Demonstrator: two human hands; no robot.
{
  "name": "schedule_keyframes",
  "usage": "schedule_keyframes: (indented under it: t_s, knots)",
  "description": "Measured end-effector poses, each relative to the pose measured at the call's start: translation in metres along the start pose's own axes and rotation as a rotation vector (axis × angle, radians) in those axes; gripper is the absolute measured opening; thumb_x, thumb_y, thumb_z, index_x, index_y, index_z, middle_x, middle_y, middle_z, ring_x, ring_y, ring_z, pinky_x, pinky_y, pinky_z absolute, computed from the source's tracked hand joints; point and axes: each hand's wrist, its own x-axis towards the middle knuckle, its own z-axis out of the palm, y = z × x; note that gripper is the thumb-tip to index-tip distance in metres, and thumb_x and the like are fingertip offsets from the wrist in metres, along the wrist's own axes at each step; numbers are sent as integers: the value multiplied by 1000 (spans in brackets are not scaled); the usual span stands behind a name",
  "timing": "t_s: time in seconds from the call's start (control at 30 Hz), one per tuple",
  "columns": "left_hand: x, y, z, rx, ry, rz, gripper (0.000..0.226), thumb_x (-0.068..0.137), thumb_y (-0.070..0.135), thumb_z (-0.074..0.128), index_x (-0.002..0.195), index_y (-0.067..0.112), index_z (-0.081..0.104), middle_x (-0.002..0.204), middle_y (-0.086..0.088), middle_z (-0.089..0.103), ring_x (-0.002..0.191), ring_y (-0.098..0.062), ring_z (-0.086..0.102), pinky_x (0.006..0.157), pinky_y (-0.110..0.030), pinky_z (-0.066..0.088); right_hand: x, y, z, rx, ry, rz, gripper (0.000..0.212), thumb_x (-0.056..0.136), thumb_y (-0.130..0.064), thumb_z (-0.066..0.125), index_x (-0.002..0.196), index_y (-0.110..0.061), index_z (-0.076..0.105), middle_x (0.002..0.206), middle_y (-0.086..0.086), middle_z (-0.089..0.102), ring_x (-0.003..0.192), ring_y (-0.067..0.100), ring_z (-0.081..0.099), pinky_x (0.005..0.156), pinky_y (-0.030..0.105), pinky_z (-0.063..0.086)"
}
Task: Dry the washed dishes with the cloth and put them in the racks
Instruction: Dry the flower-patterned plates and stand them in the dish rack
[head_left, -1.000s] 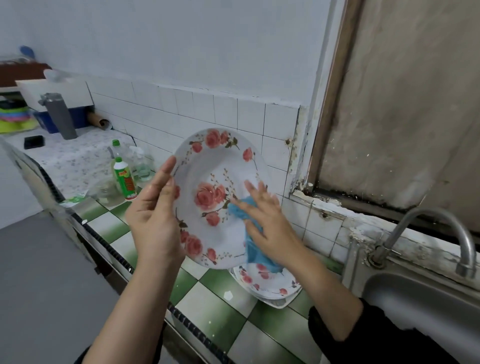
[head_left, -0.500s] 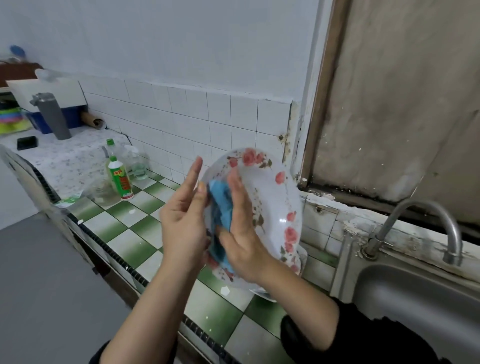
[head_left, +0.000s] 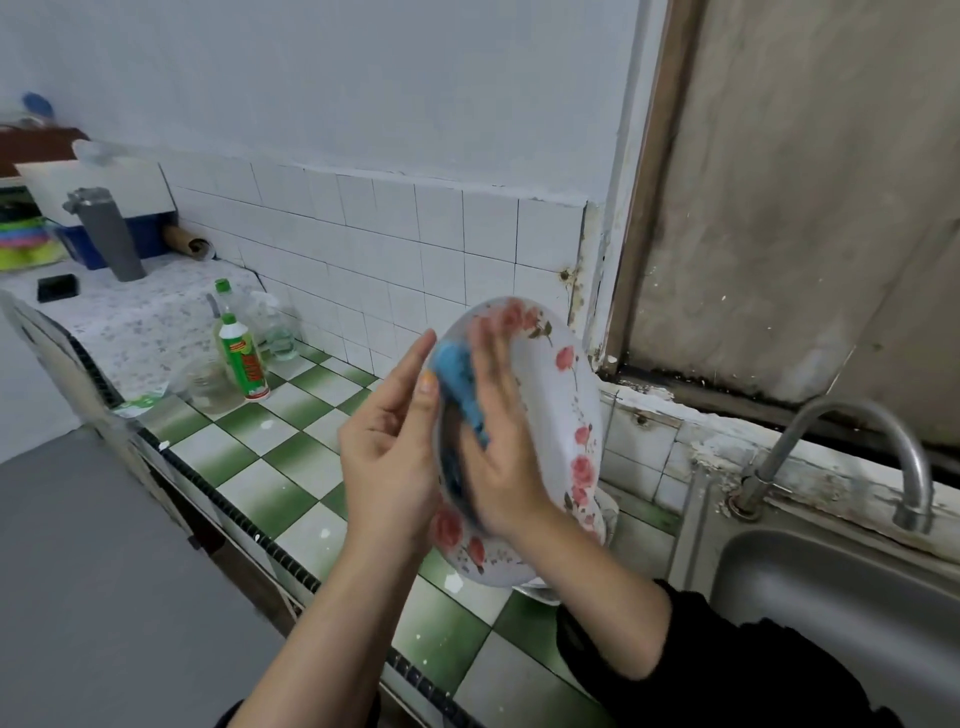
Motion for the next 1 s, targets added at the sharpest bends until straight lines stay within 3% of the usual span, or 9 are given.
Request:
schedule_keyframes:
  t_s: [0.13,0.2,0.27,0.37,0.43,0.57,0.73,0.83,1.0]
  knots:
    - [7,14,-18,-23,75,32,30,96,4,51,117,22,64,71,12,71,75,0,67,77,-18,56,-28,20,-13,-353,-336,-199,69,98,-35,34,149,-51,-11,162,-10,-20,151,19,-9,120,51,20]
    - [7,18,-21,-61,72,16,29,96,4,50,115,20,64,63,12,68,69,0,67,67,-17,55,-16,35,-27,-508,-178,-40,71,96,-45,35,140,-63,-19,156,-19,-30,149,22,-13,94,54,52]
    - [5,17,-17,-85,24,5,28,96,3,49,113,18,65,69,9,71,72,-4,69,66,-19,56,11,41,-34,-460,109,105,76,96,-41,41,143,-58,-16,156,-18,-30,147,17,-17,80,49,59]
    - [3,9,-8,-63,-52,-20,29,96,1,48,114,18,64,78,5,74,76,-7,70,68,-19,56,39,28,-24,-244,410,20,70,100,-32,42,155,-24,-2,162,12,-15,150,24,-13,123,42,18]
    - [3,8,-4,-30,-68,-1,32,95,-1,48,116,18,63,85,4,75,81,-7,70,73,-18,55,34,4,-1,-130,266,-2,70,101,-27,40,154,-17,-6,162,15,-14,150,28,-12,124,33,1]
    - [20,20,-22,-85,-10,12,33,95,-1,48,122,13,61,87,4,76,86,-11,71,84,-28,57,-13,18,17,-390,-145,-259,73,100,-38,34,153,-31,-15,161,2,-23,150,26,-16,122,49,-6]
    - [20,25,-32,-52,-84,7,29,93,2,50,116,16,62,85,10,75,77,-4,70,68,-22,58,9,58,-22,-453,315,143,75,98,-42,46,156,-23,3,161,11,-20,148,35,-17,117,55,4]
    - [11,15,-20,-17,-176,3,30,90,4,56,114,21,65,89,7,76,81,-6,70,73,-22,57,37,35,-27,-241,581,13,64,101,-22,46,153,-4,13,159,29,-3,150,35,-5,122,53,9]
    - [11,11,-11,-57,-148,22,34,90,1,56,123,11,62,96,9,75,91,-6,69,83,-21,55,18,-25,16,8,248,-117,60,101,-6,42,151,-5,9,162,15,3,152,30,1,123,32,9]
